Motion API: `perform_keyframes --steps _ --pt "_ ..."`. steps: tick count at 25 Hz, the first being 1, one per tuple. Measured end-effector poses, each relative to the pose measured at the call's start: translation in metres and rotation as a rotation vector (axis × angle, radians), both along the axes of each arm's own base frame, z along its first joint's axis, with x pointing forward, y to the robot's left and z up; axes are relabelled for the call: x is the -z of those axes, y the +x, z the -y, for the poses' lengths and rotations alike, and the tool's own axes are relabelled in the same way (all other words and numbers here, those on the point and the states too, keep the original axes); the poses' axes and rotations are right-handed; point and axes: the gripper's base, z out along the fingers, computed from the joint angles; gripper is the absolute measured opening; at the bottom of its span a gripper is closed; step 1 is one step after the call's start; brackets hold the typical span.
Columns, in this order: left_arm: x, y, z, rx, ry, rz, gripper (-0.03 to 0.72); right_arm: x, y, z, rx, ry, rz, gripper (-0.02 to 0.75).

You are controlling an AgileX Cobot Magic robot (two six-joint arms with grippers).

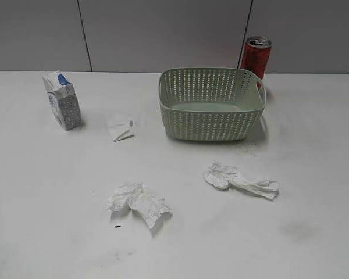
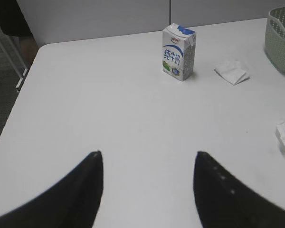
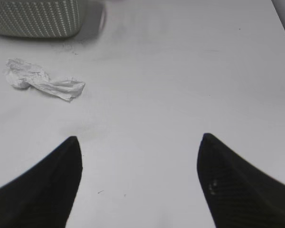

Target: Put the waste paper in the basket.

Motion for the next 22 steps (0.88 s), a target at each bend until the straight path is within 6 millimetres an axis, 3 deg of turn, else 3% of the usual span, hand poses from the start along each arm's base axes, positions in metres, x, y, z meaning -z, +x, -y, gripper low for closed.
perform_keyframes --steps 22 --pt "0.0 0.0 0.0 0.0 0.0 0.0 0.44 0.0 0.0 0.0 0.0 0.0 0.0 0.571"
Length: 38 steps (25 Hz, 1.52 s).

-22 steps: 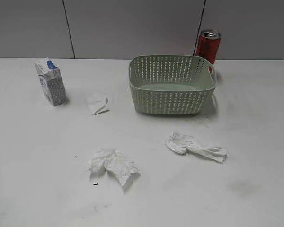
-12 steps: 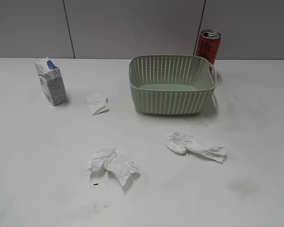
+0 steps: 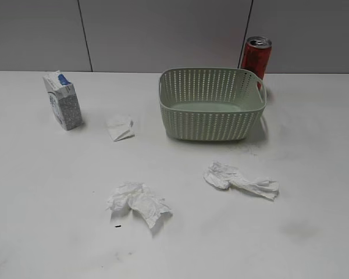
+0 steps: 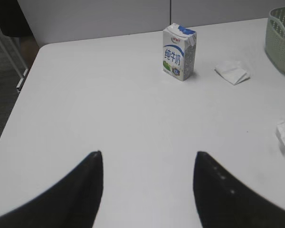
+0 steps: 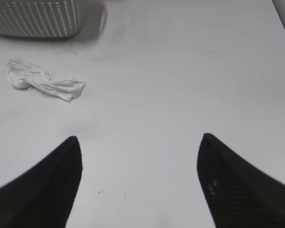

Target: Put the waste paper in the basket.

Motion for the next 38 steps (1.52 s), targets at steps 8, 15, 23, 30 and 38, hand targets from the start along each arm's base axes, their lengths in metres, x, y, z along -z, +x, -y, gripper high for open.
perform_keyframes --steps 8,15,23,30,38 --pt "0.0 0.0 -0.002 -0.018 0.026 0.003 0.44 0.0 0.0 -0.001 -0.004 0.01 0.0 0.571" --pt "0.0 0.0 -0.003 -0.019 0.028 0.003 0.44 0.0 0.0 -0.001 -0.006 0.013 0.001 0.571" --pt "0.0 0.0 -0.003 -0.02 0.029 0.003 0.496 -0.017 0.006 -0.001 -0.003 0.025 0.143 0.571" --pt "0.0 0.0 -0.003 -0.02 0.029 0.003 0.653 -0.014 0.053 -0.005 -0.05 0.026 -0.002 0.571" --pt "0.0 0.0 -0.003 -0.021 0.03 0.003 0.63 -0.005 0.119 -0.013 -0.101 0.074 -0.285 0.571"
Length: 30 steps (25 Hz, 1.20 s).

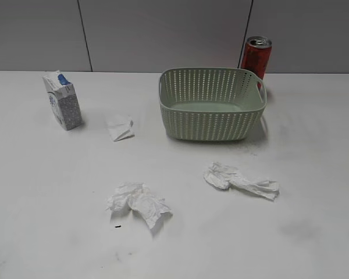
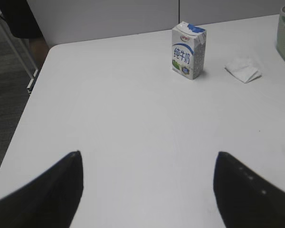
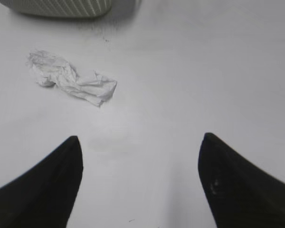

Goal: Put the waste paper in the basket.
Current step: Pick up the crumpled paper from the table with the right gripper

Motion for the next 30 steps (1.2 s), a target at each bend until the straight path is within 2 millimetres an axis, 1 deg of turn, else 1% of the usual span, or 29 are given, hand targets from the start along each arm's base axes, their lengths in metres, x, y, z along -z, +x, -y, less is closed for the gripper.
perform_keyframes --steps 3,6,9,11,14,17,21,25,27,30 --pt "0.0 0.0 0.0 0.0 0.0 0.0 0.619 0.003 0.028 -0.002 -0.017 0.0 -0.11 0.571" --pt "0.0 0.0 0.0 0.0 0.0 0.0 0.61 0.005 0.053 -0.01 -0.055 -0.002 -0.172 0.571" --pt "0.0 0.0 0.0 0.0 0.0 0.0 0.599 0.008 0.078 -0.029 -0.134 -0.013 -0.214 0.571" --pt "0.0 0.0 0.0 0.0 0.0 0.0 0.594 0.011 0.092 -0.05 -0.199 -0.021 -0.228 0.571" --pt "0.0 0.0 0.0 0.0 0.0 0.0 0.592 0.024 0.11 -0.083 -0.279 -0.054 -0.249 0.571" --pt "0.0 0.0 0.0 0.0 0.0 0.0 0.591 0.047 0.123 -0.116 -0.379 -0.137 -0.289 0.571" --pt "0.0 0.0 0.0 0.0 0.0 0.0 0.591 0.074 0.141 -0.149 -0.461 -0.213 -0.332 0.571" --pt "0.0 0.0 0.0 0.0 0.0 0.0 0.591 0.102 0.161 -0.163 -0.467 -0.231 -0.386 0.571" --pt "0.0 0.0 0.0 0.0 0.0 0.0 0.591 0.116 0.166 -0.166 -0.467 -0.241 -0.417 0.571" --pt "0.0 0.0 0.0 0.0 0.0 0.0 0.591 0.132 0.168 -0.167 -0.469 -0.256 -0.458 0.571"
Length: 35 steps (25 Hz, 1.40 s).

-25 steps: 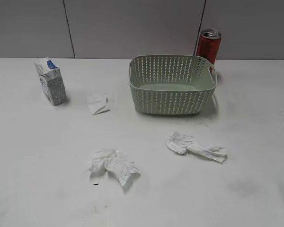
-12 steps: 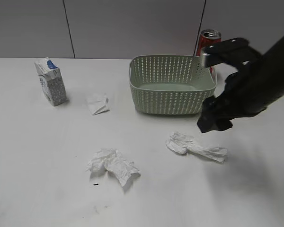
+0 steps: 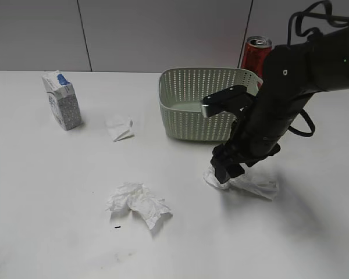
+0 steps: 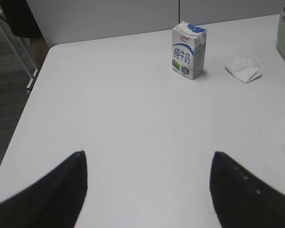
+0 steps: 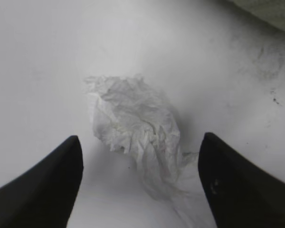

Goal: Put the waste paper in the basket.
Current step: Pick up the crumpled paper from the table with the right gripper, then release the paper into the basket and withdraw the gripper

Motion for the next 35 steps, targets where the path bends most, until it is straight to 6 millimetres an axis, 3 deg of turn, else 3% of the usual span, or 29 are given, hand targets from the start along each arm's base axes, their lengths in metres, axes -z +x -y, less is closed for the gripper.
perform_keyframes --steps 7,11,15,17,19,22,26,31,35 --pt "0.0 0.0 0.0 0.0 0.0 0.0 0.591 0.023 0.005 -0.002 -0.003 -0.013 -0.001 0.568" --pt "0.0 0.0 0.0 0.0 0.0 0.0 0.591 0.03 0.008 -0.003 -0.006 -0.016 0.007 0.507" --pt "0.0 0.0 0.0 0.0 0.0 0.0 0.591 0.031 0.008 -0.004 -0.003 -0.01 0.01 0.318" --pt "0.0 0.0 0.0 0.0 0.0 0.0 0.591 0.03 0.006 -0.005 0.001 -0.006 -0.002 0.16" --pt "0.0 0.0 0.0 0.0 0.0 0.0 0.591 0.027 0.002 -0.009 -0.006 -0.003 -0.011 0.052" --pt "0.0 0.0 0.0 0.0 0.0 0.0 0.591 0.005 -0.004 -0.018 -0.027 0.03 0.028 0.024" --pt "0.0 0.0 0.0 0.0 0.0 0.0 0.591 -0.054 -0.003 -0.024 -0.036 0.133 0.189 0.024" --pt "0.0 0.0 0.0 0.0 0.0 0.0 0.591 -0.132 0.022 -0.032 -0.12 0.26 0.662 0.024" --pt "0.0 0.0 0.0 -0.001 0.001 0.0 0.59 -0.158 0.043 -0.038 -0.139 0.364 0.923 0.021"
